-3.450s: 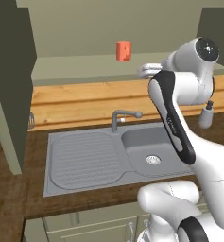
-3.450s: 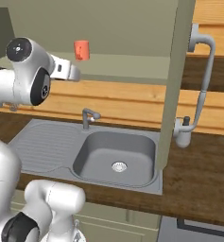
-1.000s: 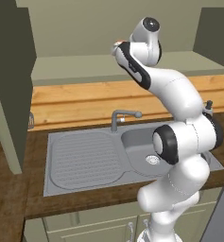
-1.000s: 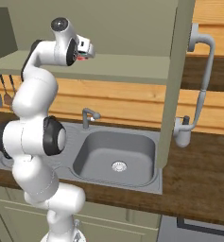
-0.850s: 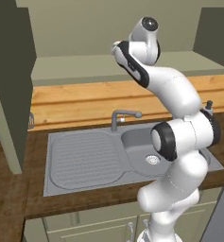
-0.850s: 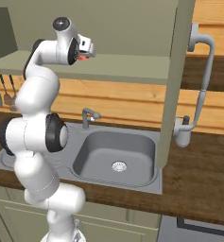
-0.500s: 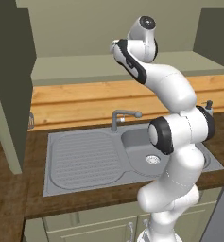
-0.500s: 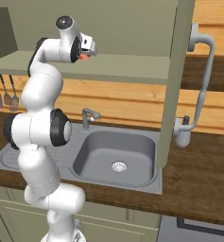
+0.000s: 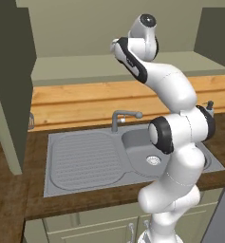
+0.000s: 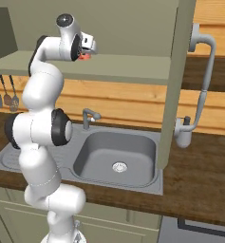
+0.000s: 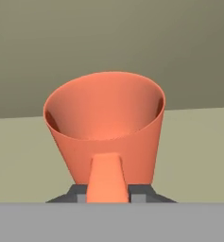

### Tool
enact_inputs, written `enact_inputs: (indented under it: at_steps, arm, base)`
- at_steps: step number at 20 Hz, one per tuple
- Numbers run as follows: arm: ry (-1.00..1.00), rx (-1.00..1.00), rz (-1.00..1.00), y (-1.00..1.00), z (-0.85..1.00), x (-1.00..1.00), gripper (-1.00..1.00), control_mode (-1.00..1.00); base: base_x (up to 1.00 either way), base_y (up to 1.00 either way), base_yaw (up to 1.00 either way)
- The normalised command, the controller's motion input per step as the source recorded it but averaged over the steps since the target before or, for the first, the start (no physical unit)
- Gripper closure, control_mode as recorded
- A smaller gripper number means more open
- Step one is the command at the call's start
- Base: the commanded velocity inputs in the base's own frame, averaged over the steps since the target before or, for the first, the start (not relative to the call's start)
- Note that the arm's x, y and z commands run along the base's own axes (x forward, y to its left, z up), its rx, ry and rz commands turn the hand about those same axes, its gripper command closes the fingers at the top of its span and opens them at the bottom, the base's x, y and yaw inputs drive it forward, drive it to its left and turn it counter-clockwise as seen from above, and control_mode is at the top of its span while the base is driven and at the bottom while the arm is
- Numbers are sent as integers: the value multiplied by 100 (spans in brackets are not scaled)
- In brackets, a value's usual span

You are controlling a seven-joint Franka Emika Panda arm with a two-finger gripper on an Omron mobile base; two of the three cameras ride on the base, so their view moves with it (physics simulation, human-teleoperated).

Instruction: Gather all objects into one cabinet and sort the glasses and bowls to opposite sides.

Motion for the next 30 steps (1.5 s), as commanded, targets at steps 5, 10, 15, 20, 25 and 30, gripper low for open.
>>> enact_inputs:
  at_steps: [5,10,15,20,25,30]
  arm:
    - [-2,0,-1,0,-1,-1,100,-100]
    - [-12,0,0,0,-4,-58,100,-100]
    - [-11,0,0,0,-8,-100,100,-100]
    - [-7,0,1,-12,0,-100,100,-100]
    - [-2,0,8,-30,0,-100,100,-100]
    - [-2,0,20,-29,0,-100,100,-100]
  base:
    - [0,0,0]
    - [0,0,0]
    - [0,0,0]
    - [0,0,0]
    - [0,0,0]
    - [0,0,0]
